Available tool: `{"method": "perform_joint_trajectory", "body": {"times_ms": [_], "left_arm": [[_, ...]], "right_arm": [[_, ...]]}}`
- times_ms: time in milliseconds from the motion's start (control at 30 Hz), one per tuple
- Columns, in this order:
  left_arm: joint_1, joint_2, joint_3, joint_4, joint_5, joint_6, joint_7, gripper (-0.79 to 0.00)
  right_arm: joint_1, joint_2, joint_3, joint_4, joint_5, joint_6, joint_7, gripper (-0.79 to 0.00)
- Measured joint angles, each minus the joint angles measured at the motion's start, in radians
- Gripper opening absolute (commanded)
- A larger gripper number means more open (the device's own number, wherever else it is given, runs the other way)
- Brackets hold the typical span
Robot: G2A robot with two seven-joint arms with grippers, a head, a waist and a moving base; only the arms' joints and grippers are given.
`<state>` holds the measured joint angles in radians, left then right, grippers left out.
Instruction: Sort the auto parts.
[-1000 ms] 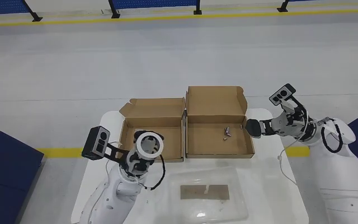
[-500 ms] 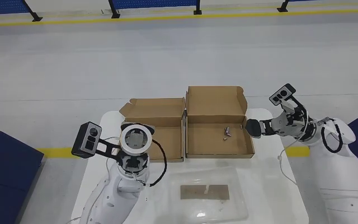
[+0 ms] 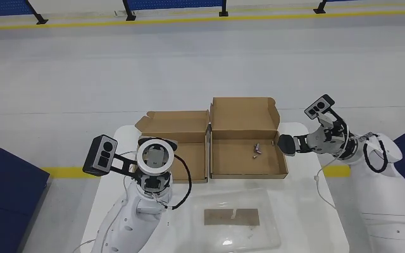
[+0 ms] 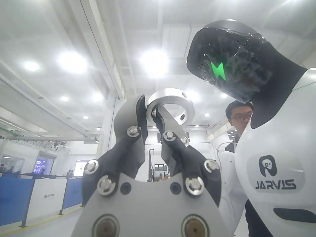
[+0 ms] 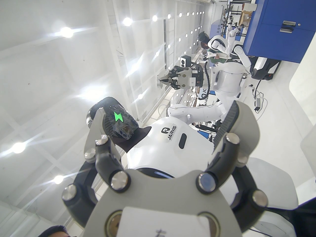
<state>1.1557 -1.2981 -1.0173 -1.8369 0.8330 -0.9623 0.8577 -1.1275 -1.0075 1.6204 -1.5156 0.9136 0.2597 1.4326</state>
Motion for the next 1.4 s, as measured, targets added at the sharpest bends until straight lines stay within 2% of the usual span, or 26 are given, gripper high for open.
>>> {"method": "perform_joint_trajectory", "body": {"times_ms": [700,933,1133,1267,1400], "left_arm": [[0.001,0.0,0.0,-0.002,-0.001,0.002,0.0,-0.785],[-0.001,-0.017,0.011,-0.022,-0.107,0.045,-0.004,-0.785],[-0.023,-0.028,0.014,0.002,-0.114,0.012,-0.047,-0.785],[-0.036,-0.029,0.008,0.022,-0.081,-0.033,-0.12,-0.785],[-0.027,-0.03,-0.006,0.023,-0.078,-0.05,-0.143,-0.785]], "right_arm": [[0.0,0.0,0.0,0.0,0.0,0.0,0.0,0.0],[0.0,0.0,0.0,0.0,0.0,0.0,0.0,0.0],[0.0,0.0,0.0,0.0,0.0,0.0,0.0,0.0],[0.0,0.0,0.0,0.0,0.0,0.0,0.0,0.0],[0.0,0.0,0.0,0.0,0.0,0.0,0.0,0.0]]}}
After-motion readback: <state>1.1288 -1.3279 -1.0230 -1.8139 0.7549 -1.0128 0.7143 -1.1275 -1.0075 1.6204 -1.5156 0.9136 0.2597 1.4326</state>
